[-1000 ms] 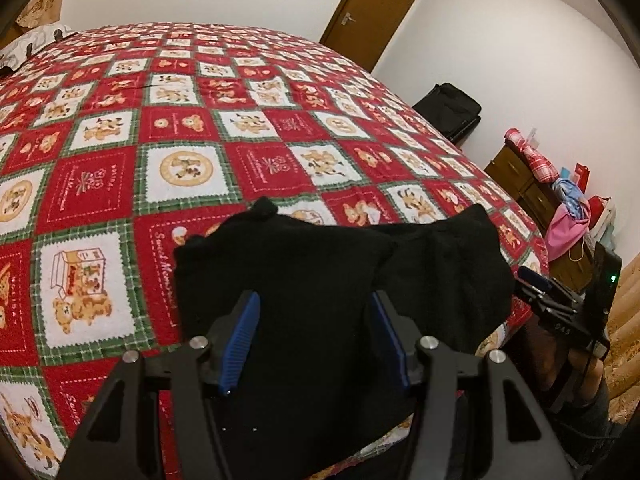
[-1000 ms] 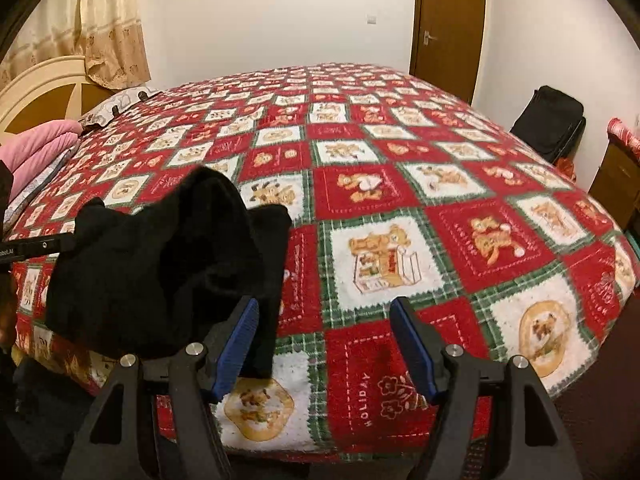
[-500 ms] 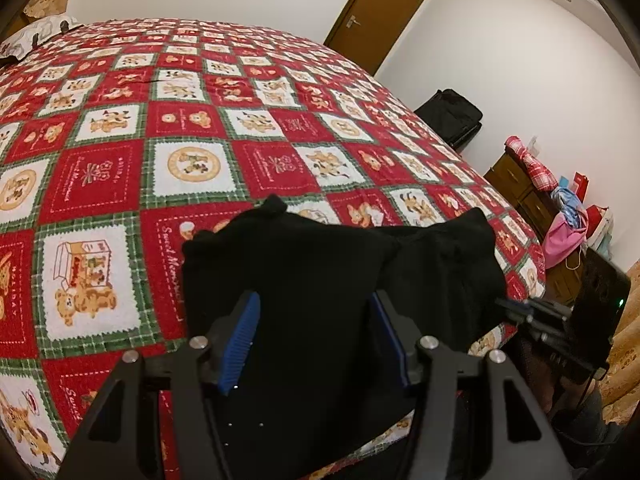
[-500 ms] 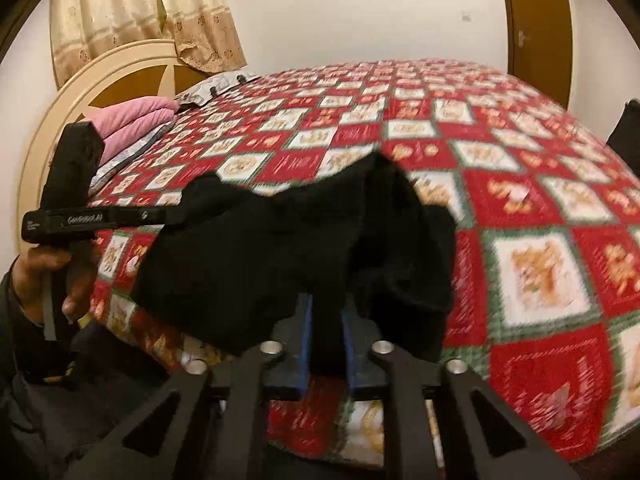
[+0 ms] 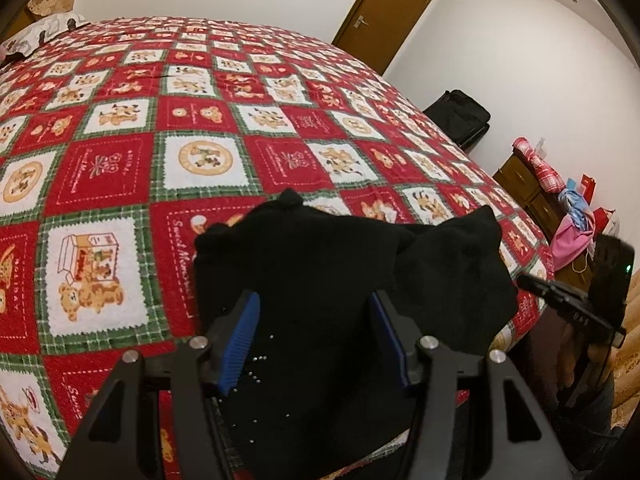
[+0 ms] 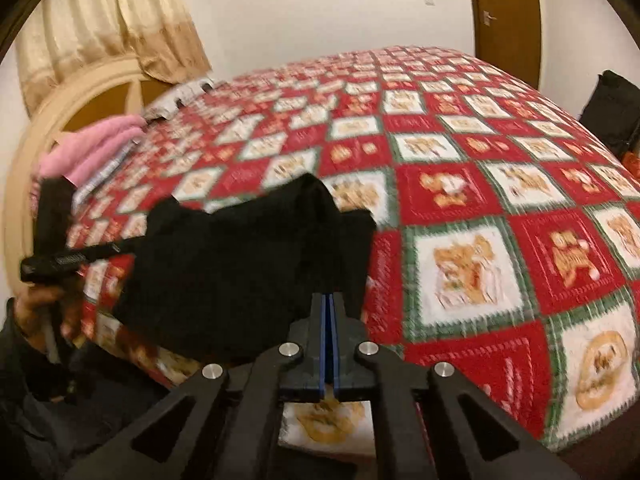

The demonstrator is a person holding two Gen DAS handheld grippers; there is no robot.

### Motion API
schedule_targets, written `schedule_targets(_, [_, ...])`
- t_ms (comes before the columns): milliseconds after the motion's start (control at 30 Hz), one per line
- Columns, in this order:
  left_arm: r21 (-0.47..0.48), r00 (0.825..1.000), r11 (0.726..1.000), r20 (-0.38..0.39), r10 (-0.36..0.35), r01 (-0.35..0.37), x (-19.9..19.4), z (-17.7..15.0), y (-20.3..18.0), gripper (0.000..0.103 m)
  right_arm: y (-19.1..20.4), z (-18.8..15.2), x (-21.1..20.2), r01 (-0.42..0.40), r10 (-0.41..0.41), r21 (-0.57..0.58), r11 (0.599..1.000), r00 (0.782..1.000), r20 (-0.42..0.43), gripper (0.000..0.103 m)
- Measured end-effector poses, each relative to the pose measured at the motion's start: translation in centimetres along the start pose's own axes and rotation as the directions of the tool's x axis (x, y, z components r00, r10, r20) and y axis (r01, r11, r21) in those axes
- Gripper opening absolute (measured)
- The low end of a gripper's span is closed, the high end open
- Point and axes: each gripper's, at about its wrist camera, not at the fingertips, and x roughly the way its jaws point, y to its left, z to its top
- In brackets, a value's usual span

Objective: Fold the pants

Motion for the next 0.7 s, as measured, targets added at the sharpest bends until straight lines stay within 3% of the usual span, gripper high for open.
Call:
schedule_targets(100, [0.01,1.0,1.0,0.001,0.006,-0.007,-0.1,0.1,-0.2,0.06,0.8,0.5,0.3,0.012,-0.012,-0.057,0.998,1.0,0.01,0.008])
schedule_targets(200, [0.002,1.0,1.0,-0.002,0.002,-0.002,-0.1,0.1,0.0,0.06,0.6,0.7,1.2,-0.02,0.018,-0.055,0.998,0.999,-0.028,0.07])
schedule_targets(267, [-0.001,1.0,1.0,-0.003,0.0,0.0,0.0,0.0,0.1,0.06,0.4,0.2,2.4,-0.053,0.049,-0.032,0.998,0.991,-0.121,0.069])
schedule_targets(333, [-0.002,1.0,1.0,-0.005,0.0,0.0,0.2,-0.1,0.2,0.06,0.8,-0.8,2.3,-0.116,0.106,-0.054,0.992,0.982,-0.157,0.069])
schedule_targets(400, [-0.007,1.0,1.0,-0.007,-0.002,0.002,0.3,-0.1,0.2,0.06,1.4,-2.0,1.9,-0.116,0.096,-0.109,0.987,0.98,-0.173,0.065])
schedule_targets(567, [-0.003,1.0,1.0,-0.009,0.002,-0.002,0.4,-0.1,0.0,0.06,1.1,-1.6,-0.7,-0.101,0.096,-0.106,0.989,0.994,-0.05,0.065])
schedule_targets(633, [-0.001,1.0,1.0,-0.01,0.002,-0.002,0.4,0.0,-0.1,0.06,0.5,-0.4,-1.1,-0.149,0.148,-0.069,0.986,0.989,-0.011,0.065])
schedule_targets(700, [0.002,1.0,1.0,-0.01,0.002,-0.002,0.4,0.0,-0.2,0.06,0.3,0.6,-0.3,-0.188,0.187,-0.06,0.98,0.982,-0.029,0.065])
